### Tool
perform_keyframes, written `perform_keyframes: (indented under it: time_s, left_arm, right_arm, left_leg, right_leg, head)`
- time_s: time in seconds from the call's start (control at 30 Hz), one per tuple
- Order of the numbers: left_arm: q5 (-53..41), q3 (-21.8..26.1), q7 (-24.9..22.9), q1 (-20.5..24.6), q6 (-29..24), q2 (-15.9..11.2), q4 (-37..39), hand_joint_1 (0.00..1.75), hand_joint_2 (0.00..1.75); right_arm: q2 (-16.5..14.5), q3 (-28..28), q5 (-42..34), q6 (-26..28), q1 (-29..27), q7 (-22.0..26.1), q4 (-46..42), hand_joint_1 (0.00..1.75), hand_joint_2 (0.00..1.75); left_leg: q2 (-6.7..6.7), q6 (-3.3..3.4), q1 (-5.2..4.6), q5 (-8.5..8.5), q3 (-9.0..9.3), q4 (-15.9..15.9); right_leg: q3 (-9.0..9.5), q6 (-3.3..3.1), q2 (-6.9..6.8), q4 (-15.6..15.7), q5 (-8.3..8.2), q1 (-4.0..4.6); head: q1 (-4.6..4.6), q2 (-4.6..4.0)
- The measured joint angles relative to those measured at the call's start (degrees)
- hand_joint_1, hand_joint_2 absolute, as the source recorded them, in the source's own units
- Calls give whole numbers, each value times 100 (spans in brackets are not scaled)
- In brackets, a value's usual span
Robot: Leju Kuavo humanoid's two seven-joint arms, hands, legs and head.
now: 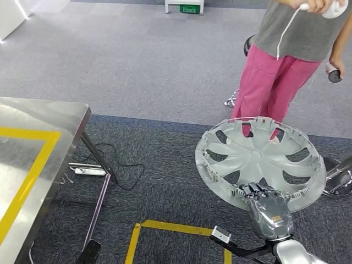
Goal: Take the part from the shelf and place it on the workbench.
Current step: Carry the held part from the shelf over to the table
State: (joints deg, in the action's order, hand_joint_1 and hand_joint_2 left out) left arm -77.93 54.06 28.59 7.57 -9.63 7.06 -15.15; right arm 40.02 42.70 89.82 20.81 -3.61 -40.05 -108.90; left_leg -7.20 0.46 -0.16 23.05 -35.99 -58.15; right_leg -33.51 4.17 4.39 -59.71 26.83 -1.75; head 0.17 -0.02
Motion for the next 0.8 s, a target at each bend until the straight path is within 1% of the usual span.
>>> perform_keyframes:
  time_s: [0.03, 0.07, 0.1, 0.13, 0.17, 0.2, 0.23, 0.27, 0.3, 0.33, 0.37, 0.4, 0.43, 0.47, 0.5, 0.53, 0.57, 0.6, 0.63, 0.67, 0.7, 0.73, 0.77, 0.8]
  left_arm:
    - [0, -1, -1, -13, 1, -1, 0, 0, 0]
    - [0, 0, -3, -32, 1, -5, 0, 0, 0]
    - [1, 0, -4, -47, 1, -7, 0, 0, 0]
    - [1, -2, -6, -49, 2, -4, 0, 0, 0]
    - [1, -5, -7, -41, 2, 2, 0, 0, 0]
    - [1, -10, -7, -29, 2, 13, 0, 0, 0]
    - [3, -20, -8, -20, 2, 22, 0, 0, 0]
    - [5, -33, -9, -19, 3, 28, 0, 0, 0]
    - [8, -46, -11, -21, 4, 30, 0, 0, 0]
    - [10, -59, -13, -24, 5, 30, 0, 0, 0]
    - [11, -70, -15, -25, 5, 29, 0, 0, 0]
    - [13, -79, -15, -22, 6, 28, 0, 0, 0]
    - [13, -88, -16, -12, 7, 28, 0, 0, 0]
    - [15, -96, -17, 2, 8, 30, 0, 0, 0]
    - [17, -101, -18, 16, 10, 32, 0, 0, 0]
    - [19, -104, -19, 24, 13, 33, 0, 0, 0]
    - [21, -105, -20, 26, 15, 34, 0, 0, 0]
    - [23, -107, -24, 22, 17, 35, 0, 0, 0]
    - [25, -110, -30, 23, 18, 31, 0, 0, 0]
    - [27, -114, -37, 33, 20, 29, 0, 0, 0]
    - [30, -120, -43, 45, 25, 29, 0, 0, 0]
    - [31, -127, -47, 58, 34, 28, 0, 0, 0]
    - [32, -134, -51, 61, 45, 32, 0, 0, 0]
    - [30, -142, -56, 56, 57, 36, 0, 0, 0]
  right_arm:
    - [2, -1, 1, -1, 0, 1, -2, 175, 175]
    - [4, -2, -1, -2, 2, 2, -2, 175, 175]
    - [7, -7, -2, -4, -1, 2, -3, 175, 175]
    - [9, -13, -3, -5, -10, 1, -8, 175, 175]
    - [14, -23, -3, -7, -23, -1, -15, 175, 175]
    - [20, -37, -3, -8, -37, -3, -22, 175, 175]
    - [26, -51, -3, -10, -48, -4, -28, 175, 175]
    - [31, -67, -3, -14, -54, -4, -31, 175, 175]
    - [35, -82, -3, -20, -57, -4, -31, 175, 175]
    - [37, -96, -3, -27, -61, -4, -32, 175, 175]
    - [39, -110, -3, -37, -66, -5, -36, 175, 175]
    - [41, -123, -3, -46, -70, -5, -44, 175, 175]
    - [45, -135, -3, -53, -78, -6, -58, 175, 175]
    - [51, -145, -3, -61, -87, -5, -72, 175, 175]
    - [57, -152, -2, -67, -92, -5, -84, 175, 175]
    - [63, -159, -2, -72, -98, -4, -93, 175, 175]
    - [66, -167, -1, -76, -99, -3, -100, 175, 175]
    - [69, -176, -2, -78, -98, -1, -108, 175, 175]
    - [73, -187, -2, -80, -102, 0, -120, 175, 175]
    - [79, -196, -3, -82, -110, 1, -130, 175, 175]
    - [87, -204, -3, -84, -120, 2, -137, 175, 175]
    - [93, -209, -2, -85, -131, 2, -141, 175, 175]
    - [98, -213, -1, -85, -140, 3, -142, 175, 175]
    - [101, -215, 0, -85, -146, 3, -142, 175, 175]
  left_leg:
    - [-59, -30, 9, -20, -25, 0]
    - [-83, -55, 21, -32, -42, 8]
    - [-1, -78, 15, -3, -68, -30]
    - [148, -98, 6, 83, -134, -158]
    - [338, -115, -3, 230, -259, -409]
    - [517, -130, -12, 412, -436, -771]
    - [604, -137, -6, 580, -633, -1168]
    - [639, -137, -2, 683, -790, -1484]
    - [649, -129, -1, 685, -858, -1623]
    - [654, -116, -3, 589, -817, -1549]
    - [685, -96, -10, 421, -665, -1270]
    - [781, -68, -27, 242, -452, -894]
    - [914, -45, -62, 130, -240, -514]
    - [1028, -21, -90, 70, -89, -236]
    - [1099, -1, -114, 63, -15, -86]
    - [1084, 15, -132, 84, -1, -28]
    - [1014, 41, -124, 76, -3, -17]
    - [941, 67, -114, 67, 8, 4]
    - [871, 97, -96, 58, 24, 22]
    - [802, 124, -74, 48, 41, 40]
    - [732, 144, -59, 43, 49, 45]
    - [661, 158, -52, 43, 51, 45]
    - [584, 165, -51, 43, 54, 44]
    - [508, 169, -51, 45, 57, 44]
  right_leg:
    - [11, -37, -46, 11, -6, 12]
    - [6, -74, -114, 11, -16, 20]
    - [14, -111, -176, 17, -22, 26]
    - [23, -151, -245, 27, -26, 31]
    - [31, -185, -320, 37, -26, 38]
    - [35, -212, -395, 39, -21, 54]
    - [35, -232, -474, 40, -15, 69]
    - [37, -242, -550, 40, -8, 81]
    - [42, -249, -622, 39, -1, 90]
    - [50, -252, -692, 39, 7, 96]
    - [65, -250, -759, 39, 17, 102]
    - [84, -241, -820, 40, 30, 107]
    - [99, -221, -880, 32, 50, 123]
    - [113, -197, -936, 31, 67, 139]
    - [127, -173, -993, 34, 82, 155]
    - [143, -147, -1060, 44, 93, 169]
    - [169, -123, -1126, 63, 104, 170]
    - [180, -93, -1108, 51, 132, 164]
    - [154, -68, -1007, -32, 196, 153]
    - [63, -46, -851, -235, 311, 142]
    - [-109, -32, -661, -574, 473, 131]
    - [-329, -25, -537, -995, 649, 126]
    - [-553, -17, -477, -1390, 781, 125]
    - [-718, -13, -454, -1643, 822, 125]
  head:
    - [-3, 0]
    - [-3, 0]
    - [-11, 0]
    - [-21, 0]
    - [-31, 0]
    - [-40, 0]
    - [-43, 0]
    - [-42, 0]
    - [-43, 0]
    - [-44, 0]
    - [-44, 0]
    - [-44, 0]
    - [-45, 0]
    - [-40, 0]
    - [-34, 0]
    - [-28, 0]
    - [-22, 0]
    - [-19, 0]
    - [-14, 0]
    - [-6, 0]
    - [9, 0]
    - [20, 0]
    - [28, 0]
    - [33, 0]
